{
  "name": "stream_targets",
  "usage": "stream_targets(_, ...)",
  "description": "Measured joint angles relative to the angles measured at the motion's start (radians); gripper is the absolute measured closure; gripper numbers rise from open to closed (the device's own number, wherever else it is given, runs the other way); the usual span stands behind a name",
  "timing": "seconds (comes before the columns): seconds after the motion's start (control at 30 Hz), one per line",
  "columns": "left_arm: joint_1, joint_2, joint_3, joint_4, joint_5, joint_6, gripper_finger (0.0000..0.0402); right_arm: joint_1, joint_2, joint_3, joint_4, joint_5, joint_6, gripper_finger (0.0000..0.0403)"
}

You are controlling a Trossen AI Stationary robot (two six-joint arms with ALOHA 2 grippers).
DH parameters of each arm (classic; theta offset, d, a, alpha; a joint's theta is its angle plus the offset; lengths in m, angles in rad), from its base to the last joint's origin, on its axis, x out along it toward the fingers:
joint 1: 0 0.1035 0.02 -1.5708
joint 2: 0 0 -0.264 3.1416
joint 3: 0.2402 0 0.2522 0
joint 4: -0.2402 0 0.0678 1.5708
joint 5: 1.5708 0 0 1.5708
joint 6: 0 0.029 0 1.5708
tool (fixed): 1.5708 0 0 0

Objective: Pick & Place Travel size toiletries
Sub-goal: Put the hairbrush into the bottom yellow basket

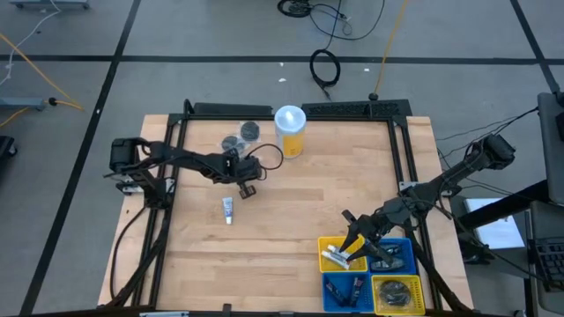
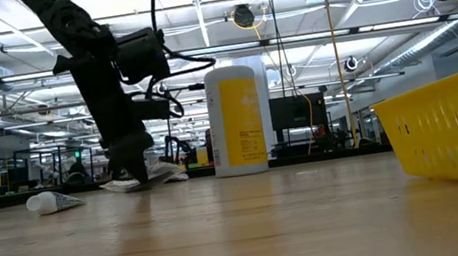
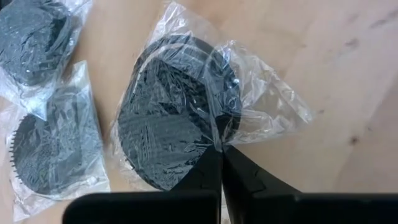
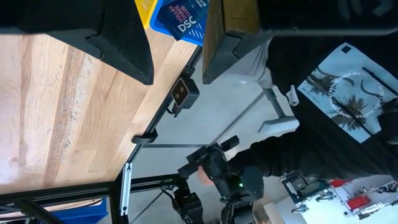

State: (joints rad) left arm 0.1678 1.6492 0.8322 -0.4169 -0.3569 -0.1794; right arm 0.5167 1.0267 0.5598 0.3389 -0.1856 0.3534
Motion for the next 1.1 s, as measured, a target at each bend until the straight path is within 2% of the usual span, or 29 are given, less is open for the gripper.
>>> stream_targets(0.1,-0.023,-0.022,0.002,0.003,0.008,-0.007,0.0401,0.0,0.0,0.0,0.0,0.0,-0.007,0.0273)
stream_targets(0.37,-0.122,-0.163,0.002,0.072,0.133,-0.025,0.0402,0.0,0.0,0.0,0.0,0.001,-0.065,0.0273)
stream_targets(0.63,-0.224,-0.291,0.003,0.3,0.289,0.044,0.0402,0.0,0.0,0.0,0.016,0.002,-0.146,0.0273)
stream_targets(0.9,-0.301,-0.282,0.003,0.633,0.492,0.06,0.0402,0.0,0.0,0.0,0.054,0.011,-0.227,0.0273)
stream_targets(1.1,-0.364,-0.258,0.003,0.79,0.546,0.067,0.0402,0.0,0.0,0.0,0.054,0.163,-0.247,0.0273)
